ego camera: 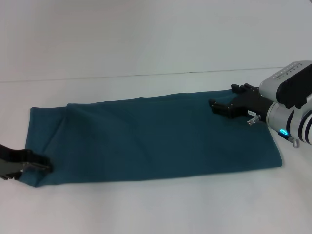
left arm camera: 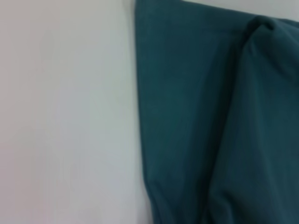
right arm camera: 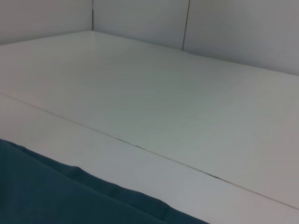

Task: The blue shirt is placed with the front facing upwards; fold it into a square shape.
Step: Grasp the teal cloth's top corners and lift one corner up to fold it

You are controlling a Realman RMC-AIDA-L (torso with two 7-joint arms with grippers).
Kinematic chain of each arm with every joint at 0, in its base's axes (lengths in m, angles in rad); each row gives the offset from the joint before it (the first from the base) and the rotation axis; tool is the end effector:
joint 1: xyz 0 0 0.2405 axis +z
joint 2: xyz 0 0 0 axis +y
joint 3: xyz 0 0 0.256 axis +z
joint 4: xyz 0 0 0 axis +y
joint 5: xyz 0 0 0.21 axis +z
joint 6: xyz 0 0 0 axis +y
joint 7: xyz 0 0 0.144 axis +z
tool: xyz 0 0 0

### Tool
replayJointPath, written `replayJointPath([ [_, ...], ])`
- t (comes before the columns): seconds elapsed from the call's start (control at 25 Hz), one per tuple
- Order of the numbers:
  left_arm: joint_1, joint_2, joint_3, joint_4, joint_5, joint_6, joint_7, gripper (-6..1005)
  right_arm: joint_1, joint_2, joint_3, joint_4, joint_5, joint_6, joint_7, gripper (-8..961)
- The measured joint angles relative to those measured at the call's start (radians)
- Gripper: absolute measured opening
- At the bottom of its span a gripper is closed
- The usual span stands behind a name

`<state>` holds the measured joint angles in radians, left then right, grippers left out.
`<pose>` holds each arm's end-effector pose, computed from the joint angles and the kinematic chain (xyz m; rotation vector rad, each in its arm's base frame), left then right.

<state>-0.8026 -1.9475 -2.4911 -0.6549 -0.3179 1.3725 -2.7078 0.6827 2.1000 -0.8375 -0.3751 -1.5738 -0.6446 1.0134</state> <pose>-0.2992 0.3941 0.0506 -1.9587 -1.8553 0.1920 0.2878 0.4225 -0.0283 -2.1343 0.6173 0.2988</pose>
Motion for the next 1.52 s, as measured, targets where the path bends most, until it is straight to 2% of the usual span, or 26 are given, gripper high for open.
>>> replayJointPath([
  [1.28,-0.035,0.003,0.014,0.070,0.034,-0.026,-0.024,855,0.001,0.000,0.000,0.000,0.000,-0.003,-0.001,881],
  [1.52,-0.037,0.000,0.014,0.072,0.032,-0.032,-0.022,651,0.002,0.000,0.000,0.000,0.000,-0.001,-0.001,880],
])
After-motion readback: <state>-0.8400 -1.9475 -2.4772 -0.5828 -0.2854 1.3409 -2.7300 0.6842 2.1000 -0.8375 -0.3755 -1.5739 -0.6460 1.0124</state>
